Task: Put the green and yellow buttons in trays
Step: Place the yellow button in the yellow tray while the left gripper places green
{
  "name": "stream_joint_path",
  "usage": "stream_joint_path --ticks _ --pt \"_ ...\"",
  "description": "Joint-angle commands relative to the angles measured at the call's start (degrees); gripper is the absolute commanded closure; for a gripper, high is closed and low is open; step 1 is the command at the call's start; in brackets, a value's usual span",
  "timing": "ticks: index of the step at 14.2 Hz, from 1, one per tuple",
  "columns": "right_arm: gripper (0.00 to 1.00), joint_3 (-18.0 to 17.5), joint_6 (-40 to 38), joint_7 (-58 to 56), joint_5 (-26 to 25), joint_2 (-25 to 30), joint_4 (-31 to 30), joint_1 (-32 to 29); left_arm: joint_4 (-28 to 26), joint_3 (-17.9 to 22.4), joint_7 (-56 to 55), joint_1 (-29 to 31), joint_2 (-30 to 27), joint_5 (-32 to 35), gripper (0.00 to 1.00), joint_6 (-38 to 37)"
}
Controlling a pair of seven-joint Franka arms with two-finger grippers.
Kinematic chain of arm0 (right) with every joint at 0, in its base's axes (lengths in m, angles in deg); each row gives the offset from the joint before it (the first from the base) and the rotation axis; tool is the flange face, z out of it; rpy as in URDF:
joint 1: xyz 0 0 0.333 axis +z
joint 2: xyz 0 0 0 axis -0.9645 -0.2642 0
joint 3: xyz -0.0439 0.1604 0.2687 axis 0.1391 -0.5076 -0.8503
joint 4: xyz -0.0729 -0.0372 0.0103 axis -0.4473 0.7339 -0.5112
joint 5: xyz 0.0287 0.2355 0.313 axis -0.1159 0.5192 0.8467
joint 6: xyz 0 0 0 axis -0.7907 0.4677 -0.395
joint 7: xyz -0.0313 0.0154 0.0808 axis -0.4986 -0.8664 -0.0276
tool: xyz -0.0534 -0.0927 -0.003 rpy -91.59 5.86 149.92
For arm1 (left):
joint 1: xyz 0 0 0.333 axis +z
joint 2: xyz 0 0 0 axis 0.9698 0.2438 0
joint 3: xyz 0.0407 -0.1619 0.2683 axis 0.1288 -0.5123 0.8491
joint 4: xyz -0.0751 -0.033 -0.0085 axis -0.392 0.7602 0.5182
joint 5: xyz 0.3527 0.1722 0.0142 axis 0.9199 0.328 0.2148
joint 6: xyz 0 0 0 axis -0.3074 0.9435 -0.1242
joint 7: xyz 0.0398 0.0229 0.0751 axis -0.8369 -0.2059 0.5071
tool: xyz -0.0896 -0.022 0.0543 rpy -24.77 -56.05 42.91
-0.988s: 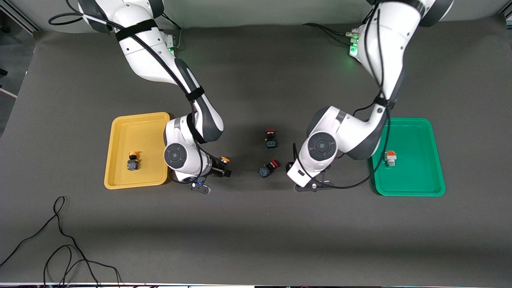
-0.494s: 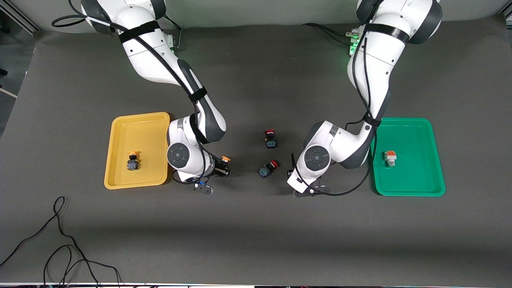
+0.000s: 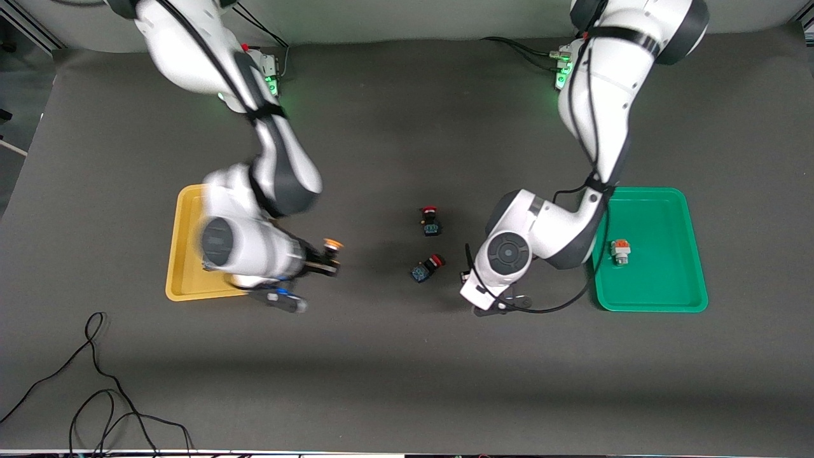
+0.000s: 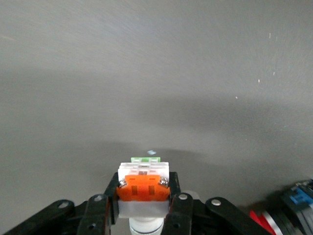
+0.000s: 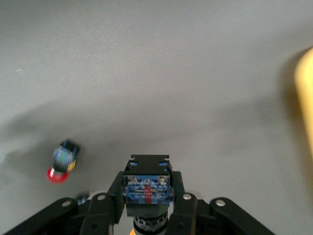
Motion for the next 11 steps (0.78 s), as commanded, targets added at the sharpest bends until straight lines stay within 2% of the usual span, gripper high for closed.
stream_joint_path --ticks 1,3,5,7,9,10,11 --pt "1.00 7.93 -10.00 -10.86 0.16 7.19 -2.68 0.44 -2.00 -0.58 5.66 4.50 -8.56 -2.97 0.84 -8.52" --pt "1.00 15.58 -12.58 -20.35 -0.54 8.60 -6.35 0.97 -3.49 -0.58 14.00 9.67 -12.61 -4.39 0.84 -15.90" --pt "1.00 19.03 -9.18 -28.19 -1.86 8.78 -12.94 1.23 -8.91 -0.41 22.79 15.56 -17.35 -3.96 0.84 -17.25" --pt "1.00 19.22 1.86 -31.54 -1.86 8.87 -22.16 1.24 -14.72 -0.23 33.59 22.23 -20.61 -2.12 0.84 -15.85" --pt "1.00 18.69 14.43 -37.06 -1.17 7.82 -30.25 1.67 -17.29 -0.14 42.66 28.91 -20.98 0.78 0.84 -14.09" --pt "1.00 18.52 19.10 -38.05 -0.72 6.77 -32.90 1.76 -19.47 -0.14 45.13 30.95 -20.37 2.45 0.83 -10.69" --pt "0.81 17.73 20.63 -38.06 0.76 5.28 -33.36 2.02 -23.50 -0.05 45.42 31.75 -20.19 4.12 0.83 -4.57"
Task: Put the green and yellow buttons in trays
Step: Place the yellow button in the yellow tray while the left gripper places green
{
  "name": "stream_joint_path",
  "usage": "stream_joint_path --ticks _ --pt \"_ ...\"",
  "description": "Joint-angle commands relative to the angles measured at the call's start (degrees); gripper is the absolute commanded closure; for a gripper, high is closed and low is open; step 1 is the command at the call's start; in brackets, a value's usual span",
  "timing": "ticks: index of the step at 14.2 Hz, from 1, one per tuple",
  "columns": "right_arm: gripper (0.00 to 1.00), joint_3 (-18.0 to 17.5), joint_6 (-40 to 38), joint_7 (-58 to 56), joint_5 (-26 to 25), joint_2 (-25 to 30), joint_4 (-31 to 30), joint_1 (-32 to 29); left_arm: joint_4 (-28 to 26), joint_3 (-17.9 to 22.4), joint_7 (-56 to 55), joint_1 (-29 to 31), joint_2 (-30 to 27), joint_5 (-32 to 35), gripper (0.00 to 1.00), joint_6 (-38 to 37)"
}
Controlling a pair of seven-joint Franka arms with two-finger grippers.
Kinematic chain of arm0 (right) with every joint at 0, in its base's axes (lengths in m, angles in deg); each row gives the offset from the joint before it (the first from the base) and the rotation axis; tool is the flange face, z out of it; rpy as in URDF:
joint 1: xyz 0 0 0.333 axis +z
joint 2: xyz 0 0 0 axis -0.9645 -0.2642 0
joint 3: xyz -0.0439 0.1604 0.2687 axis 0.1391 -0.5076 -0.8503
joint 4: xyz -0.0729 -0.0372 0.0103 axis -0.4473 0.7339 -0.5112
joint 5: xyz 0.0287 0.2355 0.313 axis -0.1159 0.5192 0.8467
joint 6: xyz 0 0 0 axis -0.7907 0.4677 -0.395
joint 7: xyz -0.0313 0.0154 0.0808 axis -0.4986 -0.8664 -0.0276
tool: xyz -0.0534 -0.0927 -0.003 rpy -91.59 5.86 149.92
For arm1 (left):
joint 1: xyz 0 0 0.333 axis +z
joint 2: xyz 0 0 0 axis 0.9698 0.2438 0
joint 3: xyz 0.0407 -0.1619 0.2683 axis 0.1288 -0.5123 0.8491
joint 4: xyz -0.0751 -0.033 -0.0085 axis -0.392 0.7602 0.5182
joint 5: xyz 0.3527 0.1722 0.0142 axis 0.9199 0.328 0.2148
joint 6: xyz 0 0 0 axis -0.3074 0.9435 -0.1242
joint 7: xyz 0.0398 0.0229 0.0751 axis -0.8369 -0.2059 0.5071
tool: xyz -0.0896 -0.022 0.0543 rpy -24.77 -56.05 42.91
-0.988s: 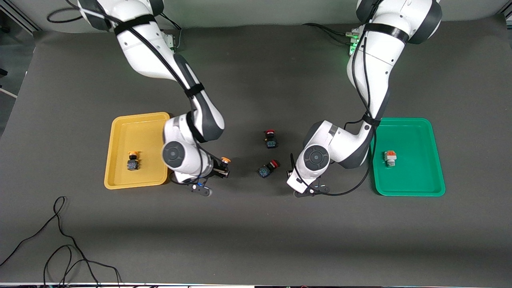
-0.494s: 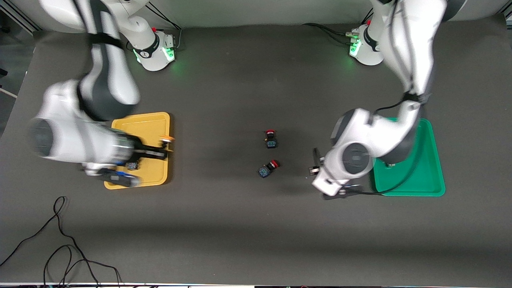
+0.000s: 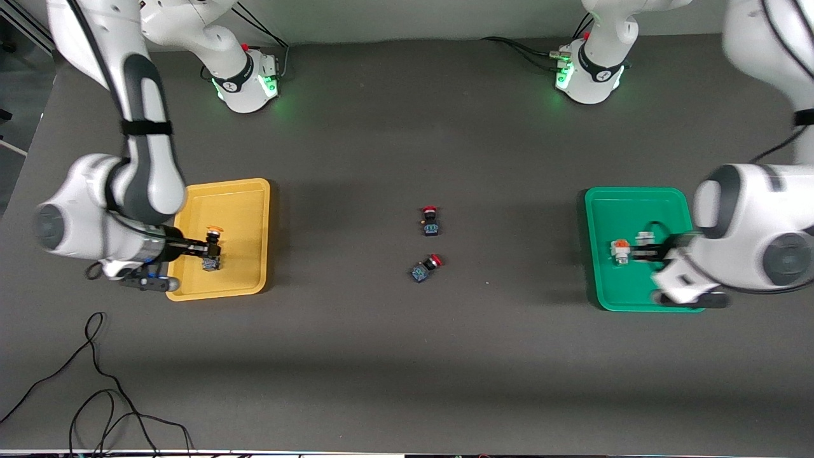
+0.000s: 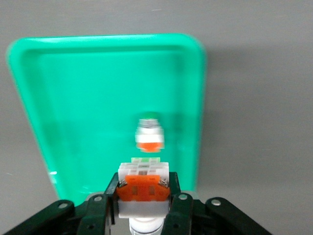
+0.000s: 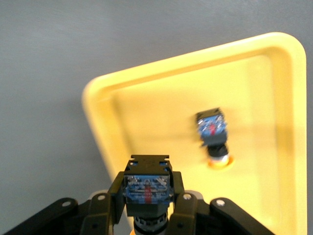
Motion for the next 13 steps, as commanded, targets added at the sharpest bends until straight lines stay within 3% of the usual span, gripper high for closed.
stream_joint_path --ticks 1,3,4,5,6,7,8,9,13 --pt "0.38 -0.78 4.99 -2.24 3.69 -1.91 -3.21 1.59 -12.51 -0.55 2.84 2.66 -1.21 4.06 0.83 15.18" --pt "0.29 -0.78 4.73 -2.15 4.85 -2.18 -3.29 1.67 -17.63 -0.55 3.01 5.55 1.33 7.39 0.83 24.53" --pt "0.11 -0.78 4.64 -1.89 4.85 -1.75 -3.29 1.94 -18.35 -0.55 3.01 6.61 2.39 8.80 0.83 26.48" --pt "0.00 -0.78 4.21 -1.71 4.85 -1.31 -3.21 2.11 -18.44 -0.55 3.01 6.79 3.01 9.08 0.82 26.85" --pt "0.00 -0.69 2.73 -1.54 4.85 -0.78 -2.60 2.20 -18.36 -0.55 3.01 6.80 3.01 9.08 0.79 26.77" --pt "0.00 -0.52 1.14 -0.93 4.85 0.01 -1.46 2.46 -18.18 -0.63 3.01 6.80 3.01 9.08 0.61 26.33" --pt "0.00 -0.26 -0.96 0.65 4.33 0.97 0.12 2.55 -17.74 -0.64 3.10 6.80 3.01 9.08 0.19 25.72" --pt "0.00 0.01 -4.29 2.23 3.89 2.11 2.31 2.64 -17.13 -0.64 3.27 6.80 2.32 9.08 0.00 24.15" --pt "0.00 2.47 -20.01 7.77 -6.47 5.46 17.40 2.29 -6.52 -1.25 5.12 6.62 -0.49 7.77 0.00 5.99"
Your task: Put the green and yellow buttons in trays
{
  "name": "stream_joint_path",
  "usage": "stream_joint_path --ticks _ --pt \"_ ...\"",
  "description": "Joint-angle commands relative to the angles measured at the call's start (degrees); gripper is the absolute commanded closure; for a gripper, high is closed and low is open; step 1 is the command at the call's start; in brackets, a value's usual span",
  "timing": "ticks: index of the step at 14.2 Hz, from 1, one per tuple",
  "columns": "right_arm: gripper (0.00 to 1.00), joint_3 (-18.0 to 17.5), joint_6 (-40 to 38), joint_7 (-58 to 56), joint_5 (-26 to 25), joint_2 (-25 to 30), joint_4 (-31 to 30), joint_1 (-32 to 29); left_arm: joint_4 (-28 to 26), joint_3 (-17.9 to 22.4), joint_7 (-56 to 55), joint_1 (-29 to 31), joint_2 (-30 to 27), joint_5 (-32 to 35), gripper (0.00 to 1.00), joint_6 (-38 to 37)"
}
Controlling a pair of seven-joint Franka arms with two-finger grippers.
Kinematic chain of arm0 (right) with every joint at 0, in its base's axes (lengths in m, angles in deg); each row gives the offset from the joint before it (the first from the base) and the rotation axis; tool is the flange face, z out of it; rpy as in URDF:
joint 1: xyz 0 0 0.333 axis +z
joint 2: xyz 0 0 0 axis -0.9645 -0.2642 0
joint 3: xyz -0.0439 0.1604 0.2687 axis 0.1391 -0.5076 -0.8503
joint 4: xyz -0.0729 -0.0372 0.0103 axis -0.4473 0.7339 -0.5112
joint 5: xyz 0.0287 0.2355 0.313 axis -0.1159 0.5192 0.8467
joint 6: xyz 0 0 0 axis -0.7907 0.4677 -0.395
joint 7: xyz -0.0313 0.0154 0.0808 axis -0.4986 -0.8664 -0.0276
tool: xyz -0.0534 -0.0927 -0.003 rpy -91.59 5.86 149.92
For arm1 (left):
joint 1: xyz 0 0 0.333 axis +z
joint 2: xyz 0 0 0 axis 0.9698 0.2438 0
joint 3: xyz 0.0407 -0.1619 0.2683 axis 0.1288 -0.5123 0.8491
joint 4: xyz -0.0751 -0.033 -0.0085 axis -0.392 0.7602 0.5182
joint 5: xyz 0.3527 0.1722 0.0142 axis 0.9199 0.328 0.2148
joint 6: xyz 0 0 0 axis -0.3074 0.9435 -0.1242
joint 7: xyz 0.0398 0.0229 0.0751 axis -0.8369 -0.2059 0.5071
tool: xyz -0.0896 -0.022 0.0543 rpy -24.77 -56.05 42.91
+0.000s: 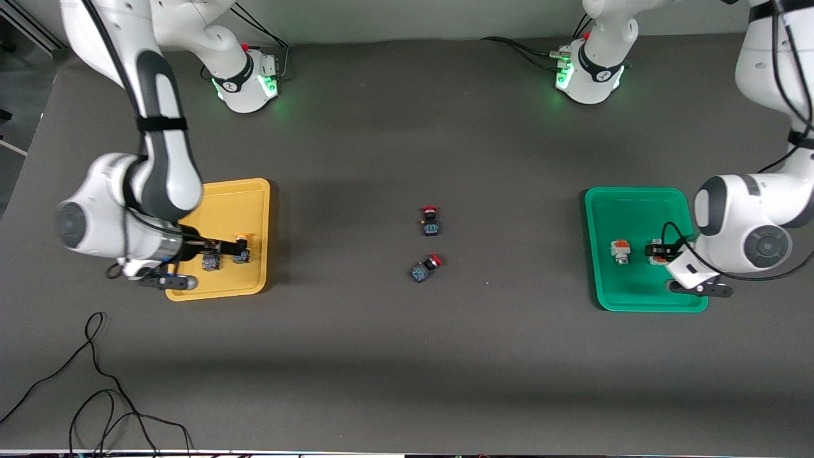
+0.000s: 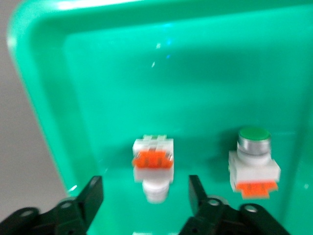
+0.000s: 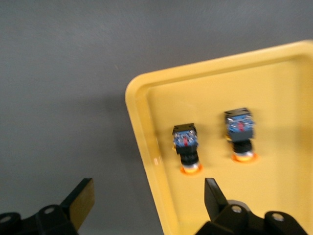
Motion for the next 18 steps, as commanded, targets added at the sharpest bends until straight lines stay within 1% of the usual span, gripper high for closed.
stream_joint_path --ticks 1,3,5,6,8,9,10,11,12,13,14,15,16,18 --pt "0.00 2.69 -11.60 3.70 -5.63 2.44 11.39 0.34 7.36 -0.56 2.16 0.26 -4.01 -1.36 0.00 -12.90" --pt "0.00 4.89 -19.94 3.26 -5.72 3.32 18.51 0.34 10.45 -0.47 4.95 0.35 -8.13 -4.42 0.00 -18.98" --pt "0.00 5.86 -24.63 3.26 -5.99 5.86 22.31 0.34 11.16 -0.12 6.02 0.44 -12.70 -7.41 0.00 -22.50" --pt "0.00 5.95 -25.51 3.17 -7.38 7.44 23.37 0.34 11.16 -0.12 6.02 0.44 -14.98 -8.73 0.00 -23.91" --pt "0.00 5.52 -26.31 3.17 -12.38 11.65 23.99 0.60 11.25 -0.29 6.02 0.17 -19.03 -9.36 0.00 -27.34" --pt "0.00 5.08 -27.01 3.26 -14.49 13.24 23.99 0.60 11.69 -0.47 5.85 -0.26 -20.44 -9.45 0.00 -29.09" --pt "0.00 3.86 -27.54 3.34 -15.64 14.30 24.08 -0.18 12.47 -0.56 5.59 -0.79 -21.67 -9.54 0.00 -31.11" --pt "0.00 1.76 -27.63 3.26 -16.00 14.66 24.08 -2.10 13.09 -0.30 5.58 -2.54 -23.17 -9.71 0.00 -32.96" --pt "0.00 -2.44 -27.63 3.08 -16.62 15.88 24.00 -6.39 13.27 0.23 5.32 -4.73 -24.49 -11.28 0.00 -34.37" --pt "0.00 -8.66 -27.72 3.08 -17.67 17.46 23.65 -12.00 13.27 1.54 4.80 -6.14 -25.46 -12.86 0.00 -35.43" --pt "0.00 -14.03 -27.89 3.08 -19.24 18.95 23.03 -16.14 13.19 2.86 4.45 -8.77 -26.60 -13.14 0.00 -36.66" --pt "0.00 -17.13 -27.81 3.34 -20.83 19.49 22.51 -18.45 13.10 4.52 4.27 -10.97 -27.39 -13.23 0.00 -37.28" --pt "0.00 -19.33 -27.63 3.43 -21.02 19.58 22.07 -21.08 13.10 5.67 4.01 -13.25 -28.27 -13.23 0.00 -37.46" --pt "0.00 -30.11 -24.93 3.78 -21.10 20.11 19.62 -30.55 13.10 6.47 0.33 -15.99 -28.72 -13.14 0.00 -37.55"
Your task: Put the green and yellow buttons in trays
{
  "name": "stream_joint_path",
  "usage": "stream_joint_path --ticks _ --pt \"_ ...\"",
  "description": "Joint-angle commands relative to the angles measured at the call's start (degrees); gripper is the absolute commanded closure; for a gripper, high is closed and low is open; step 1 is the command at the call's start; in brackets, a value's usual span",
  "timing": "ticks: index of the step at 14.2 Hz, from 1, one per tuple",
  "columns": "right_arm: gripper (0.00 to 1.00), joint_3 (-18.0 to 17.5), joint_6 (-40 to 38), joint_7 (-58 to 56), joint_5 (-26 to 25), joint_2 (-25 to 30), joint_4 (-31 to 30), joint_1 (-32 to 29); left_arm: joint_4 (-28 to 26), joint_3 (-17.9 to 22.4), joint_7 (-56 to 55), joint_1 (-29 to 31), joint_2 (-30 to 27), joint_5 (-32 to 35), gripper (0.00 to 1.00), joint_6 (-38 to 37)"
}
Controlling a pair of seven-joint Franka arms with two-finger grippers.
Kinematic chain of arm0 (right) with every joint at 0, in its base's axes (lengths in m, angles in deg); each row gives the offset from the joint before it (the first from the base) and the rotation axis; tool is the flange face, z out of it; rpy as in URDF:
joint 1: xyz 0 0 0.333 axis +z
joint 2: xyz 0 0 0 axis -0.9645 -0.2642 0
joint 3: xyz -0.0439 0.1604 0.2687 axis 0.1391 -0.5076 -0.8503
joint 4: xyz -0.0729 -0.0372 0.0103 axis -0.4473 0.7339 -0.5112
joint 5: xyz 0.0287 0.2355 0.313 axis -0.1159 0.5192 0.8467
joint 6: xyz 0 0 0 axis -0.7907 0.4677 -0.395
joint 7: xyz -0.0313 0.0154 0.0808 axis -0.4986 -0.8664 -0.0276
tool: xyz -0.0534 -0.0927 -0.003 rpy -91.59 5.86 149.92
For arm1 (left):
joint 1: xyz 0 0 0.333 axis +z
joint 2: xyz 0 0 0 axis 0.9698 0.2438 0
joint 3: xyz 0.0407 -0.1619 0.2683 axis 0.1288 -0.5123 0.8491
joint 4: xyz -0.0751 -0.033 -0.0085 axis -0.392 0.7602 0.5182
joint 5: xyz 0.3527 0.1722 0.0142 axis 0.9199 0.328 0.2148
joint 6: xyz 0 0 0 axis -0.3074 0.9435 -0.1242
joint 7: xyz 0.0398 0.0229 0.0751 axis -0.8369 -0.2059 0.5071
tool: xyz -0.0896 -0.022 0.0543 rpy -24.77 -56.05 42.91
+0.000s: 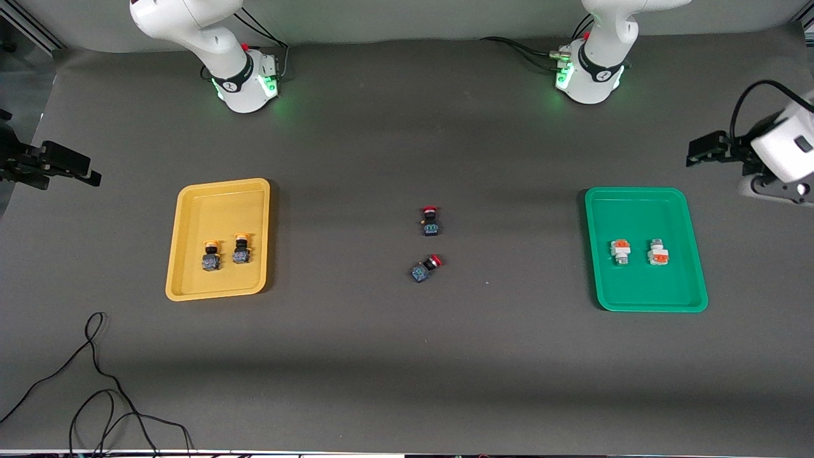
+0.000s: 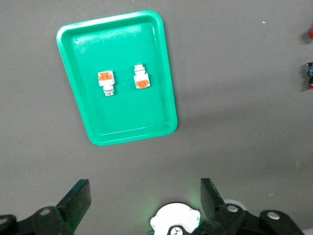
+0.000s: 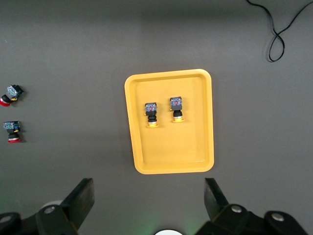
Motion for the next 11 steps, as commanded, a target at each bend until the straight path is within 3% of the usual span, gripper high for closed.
stream_joint_path --ticks 1,3,4,11 --pt "0.00 -13.39 4.27 2.24 -1.61 2.62 -5.52 -10.94 -0.08 1.95 -3.48 -3.81 -1.33 -0.56 0.00 -0.81" --pt "0.00 -21.75 8.40 6.71 -1.70 4.81 -10.70 -17.63 0.00 1.86 -3.57 -4.07 -1.94 -0.64 0.00 -0.90" --pt "0.00 -23.96 9.98 6.99 -1.70 5.78 -12.81 -19.40 0.18 1.86 -3.74 -4.08 -2.03 -0.64 0.00 -0.90" --pt "0.00 -24.51 9.39 12.00 -1.79 9.04 -15.82 -18.54 0.53 1.95 -3.48 -3.55 -2.03 -0.56 0.00 -1.34"
